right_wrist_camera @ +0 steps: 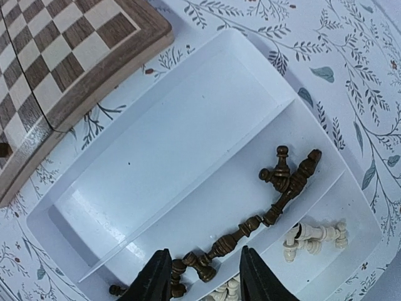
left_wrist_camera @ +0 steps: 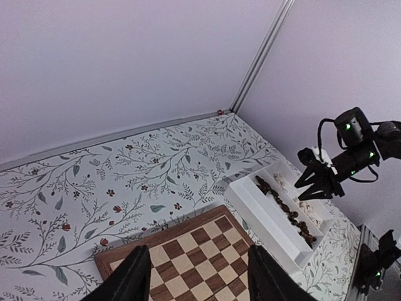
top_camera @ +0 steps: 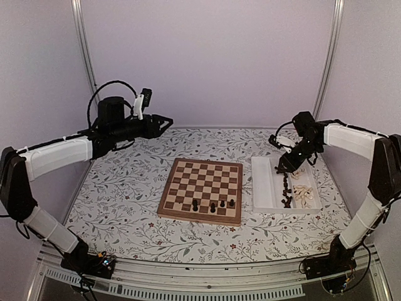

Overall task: Set up the chess pieces on the board
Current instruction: Pick up the chess piece from the storage box.

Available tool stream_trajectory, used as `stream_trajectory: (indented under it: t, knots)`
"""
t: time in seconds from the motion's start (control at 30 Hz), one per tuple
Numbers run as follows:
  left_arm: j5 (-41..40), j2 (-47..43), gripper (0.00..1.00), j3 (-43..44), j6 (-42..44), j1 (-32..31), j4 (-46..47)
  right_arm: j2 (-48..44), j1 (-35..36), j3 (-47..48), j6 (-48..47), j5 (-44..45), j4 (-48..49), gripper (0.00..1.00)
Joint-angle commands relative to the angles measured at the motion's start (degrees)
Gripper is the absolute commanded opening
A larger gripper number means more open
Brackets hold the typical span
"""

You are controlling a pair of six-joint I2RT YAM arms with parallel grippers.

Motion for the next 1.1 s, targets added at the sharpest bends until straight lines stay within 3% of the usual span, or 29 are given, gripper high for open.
stream_trajectory:
  t: [0.0, 0.5, 1.07]
  knots:
    - [5.23, 3.72, 0.54, 1.83, 1.37, -1.44, -2.65, 2.72, -1.69, -2.1, 0.65, 4.08, 6.81, 0.36]
    - [6.34, 5.88, 0.53, 3.01, 3.09, -2.43, -4.75, 21.24, -3.29, 10.13, 1.35, 8.33, 9.45, 0.32]
    - [6.88, 5.72, 0.53, 3.87, 3.93, -3.27, -6.1, 25.07, -3.36, 9.83, 2.0, 7.03, 7.52, 0.29]
